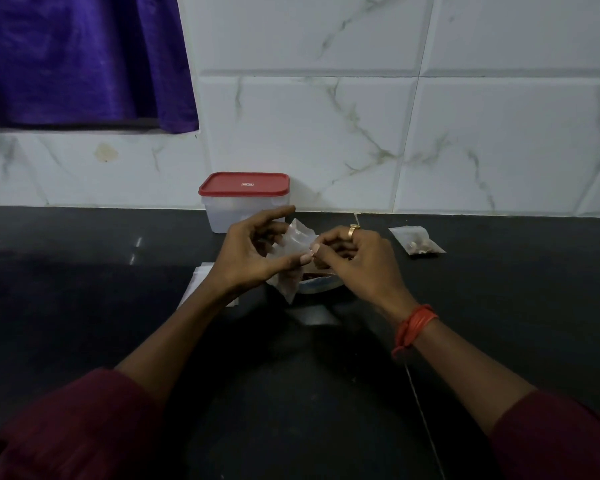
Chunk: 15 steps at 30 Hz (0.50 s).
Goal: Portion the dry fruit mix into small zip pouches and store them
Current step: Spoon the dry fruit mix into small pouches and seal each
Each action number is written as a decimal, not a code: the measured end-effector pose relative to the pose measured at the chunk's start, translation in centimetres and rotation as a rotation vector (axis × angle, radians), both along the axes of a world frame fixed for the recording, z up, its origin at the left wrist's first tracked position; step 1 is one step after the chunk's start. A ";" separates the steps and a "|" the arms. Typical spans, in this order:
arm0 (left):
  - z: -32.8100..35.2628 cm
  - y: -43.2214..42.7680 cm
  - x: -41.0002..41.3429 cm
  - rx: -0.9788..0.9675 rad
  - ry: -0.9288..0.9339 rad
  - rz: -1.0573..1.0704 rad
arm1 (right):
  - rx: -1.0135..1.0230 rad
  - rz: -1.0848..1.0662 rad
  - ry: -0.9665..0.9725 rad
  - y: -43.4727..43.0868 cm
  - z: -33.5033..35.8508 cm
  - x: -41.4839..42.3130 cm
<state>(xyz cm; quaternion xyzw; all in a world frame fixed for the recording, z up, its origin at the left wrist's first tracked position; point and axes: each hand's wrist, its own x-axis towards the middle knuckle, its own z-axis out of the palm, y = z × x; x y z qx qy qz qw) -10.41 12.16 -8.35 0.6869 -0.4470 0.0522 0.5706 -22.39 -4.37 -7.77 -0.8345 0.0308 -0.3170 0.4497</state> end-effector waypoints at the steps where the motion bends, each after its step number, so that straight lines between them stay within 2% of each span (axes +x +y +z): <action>1: 0.1 0.0 -0.1 -0.012 0.072 -0.016 | 0.035 -0.017 -0.009 -0.2 0.0 0.0; 4: -0.1 0.0 -0.2 -0.034 0.192 -0.078 | 0.066 -0.041 -0.006 -0.6 -0.1 0.1; 8: -0.1 -0.2 -0.1 -0.051 0.277 -0.079 | -0.005 -0.082 -0.051 -0.9 -0.2 0.1; 12: 0.0 -0.6 -0.5 -0.079 0.265 -0.098 | -0.093 -0.036 -0.012 -1.0 0.0 -0.1; 15: -0.2 -0.7 -0.5 -0.049 0.220 -0.102 | -0.182 -0.081 -0.015 -0.9 -0.3 0.0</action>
